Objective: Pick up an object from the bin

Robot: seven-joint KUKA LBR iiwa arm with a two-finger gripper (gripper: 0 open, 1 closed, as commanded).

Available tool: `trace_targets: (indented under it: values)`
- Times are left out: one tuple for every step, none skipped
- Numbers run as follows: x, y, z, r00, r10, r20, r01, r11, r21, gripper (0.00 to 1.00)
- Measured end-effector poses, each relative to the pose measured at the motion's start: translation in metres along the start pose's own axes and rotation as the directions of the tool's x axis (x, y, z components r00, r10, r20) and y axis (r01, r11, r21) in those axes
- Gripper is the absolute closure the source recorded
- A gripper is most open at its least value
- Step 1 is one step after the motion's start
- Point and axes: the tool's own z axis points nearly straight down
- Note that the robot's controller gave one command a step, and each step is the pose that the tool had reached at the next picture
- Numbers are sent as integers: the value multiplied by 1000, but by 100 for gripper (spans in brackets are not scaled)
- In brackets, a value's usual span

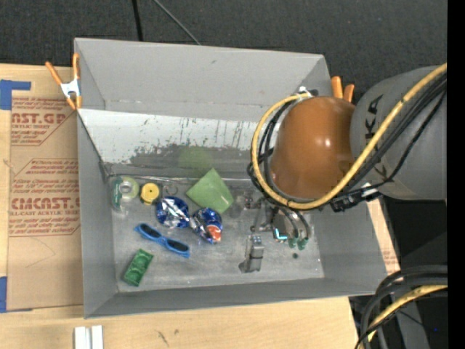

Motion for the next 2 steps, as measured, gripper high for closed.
trace_targets:
  values:
    - [-2,0,-4,1000,1,8,-1,1000,0,100]
    - [-2,0,-4,1000,1,8,-1,1000,-1,0]
